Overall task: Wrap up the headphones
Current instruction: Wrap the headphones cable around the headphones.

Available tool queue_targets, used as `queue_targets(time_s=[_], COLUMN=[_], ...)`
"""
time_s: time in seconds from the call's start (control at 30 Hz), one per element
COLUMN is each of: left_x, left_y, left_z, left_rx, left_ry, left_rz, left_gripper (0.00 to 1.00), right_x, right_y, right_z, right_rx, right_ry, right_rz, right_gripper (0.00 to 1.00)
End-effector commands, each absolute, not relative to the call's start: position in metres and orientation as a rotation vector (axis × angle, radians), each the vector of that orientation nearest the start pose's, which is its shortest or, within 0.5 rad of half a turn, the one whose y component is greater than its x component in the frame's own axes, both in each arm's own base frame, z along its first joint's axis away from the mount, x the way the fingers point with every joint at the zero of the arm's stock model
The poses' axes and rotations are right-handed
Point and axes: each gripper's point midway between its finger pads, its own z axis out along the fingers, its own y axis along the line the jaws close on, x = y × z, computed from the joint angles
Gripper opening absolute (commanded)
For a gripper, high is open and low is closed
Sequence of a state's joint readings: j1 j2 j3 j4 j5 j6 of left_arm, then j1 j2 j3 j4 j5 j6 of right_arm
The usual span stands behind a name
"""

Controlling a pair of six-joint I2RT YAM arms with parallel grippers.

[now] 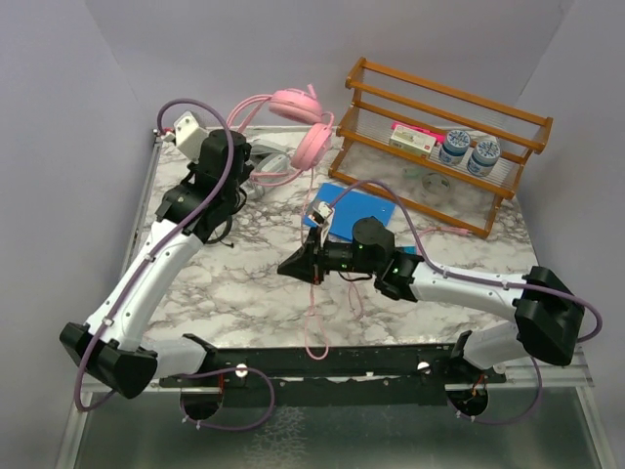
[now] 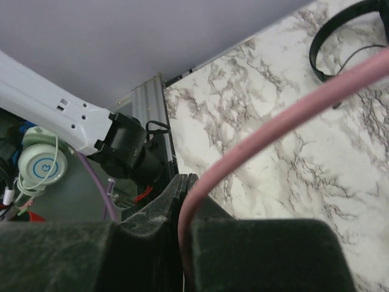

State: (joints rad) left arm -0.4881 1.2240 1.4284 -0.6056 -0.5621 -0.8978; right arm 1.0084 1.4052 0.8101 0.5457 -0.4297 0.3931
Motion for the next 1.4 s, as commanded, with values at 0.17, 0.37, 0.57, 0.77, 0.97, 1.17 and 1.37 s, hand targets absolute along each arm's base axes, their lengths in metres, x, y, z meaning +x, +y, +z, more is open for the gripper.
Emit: queue_targets(time_s=[0.17,0.37,0.57,0.77,0.97,1.17,1.37], left_x=[0.359,0.361,0.363,0.361,0.369,0.386,0.387], left_y=[-0.043,-0.033,-0.043,-0.054,-0.078,-0.107,-0.140], left_z=[0.314,0.292,0.265,0.242,0.237,0.249,0.274], left_rx=[-0.811,-0.670,-0.507,-0.435,-0.503,-0.625,-0.721], left_ry=[1.760,1.839,1.953,2.037,2.152,2.265,2.259], left_rz=[0.244,0.494,0.607,0.594,0.292,-0.187,-0.481], left_gripper=[0.00,0.00,0.00,0.00,0.00,0.00,0.00], right_x=[0.174,0.175,0.185,0.190,0.183,0.152,0.146], right_y=[0.389,0.377,0.367,0.356,0.358,0.367,0.379], right_z=[0.227,0.262,0.304,0.345,0.321,0.267,0.244], right_rx=[-0.898,-1.000,-1.087,-1.085,-1.178,-1.367,-1.392], right_ry=[1.916,1.860,1.779,1.635,1.676,1.728,1.747], right_rz=[1.085,0.988,0.857,0.795,0.800,0.945,1.022], right_gripper=[0.07,0.04,0.03,0.03,0.03,0.03,0.02])
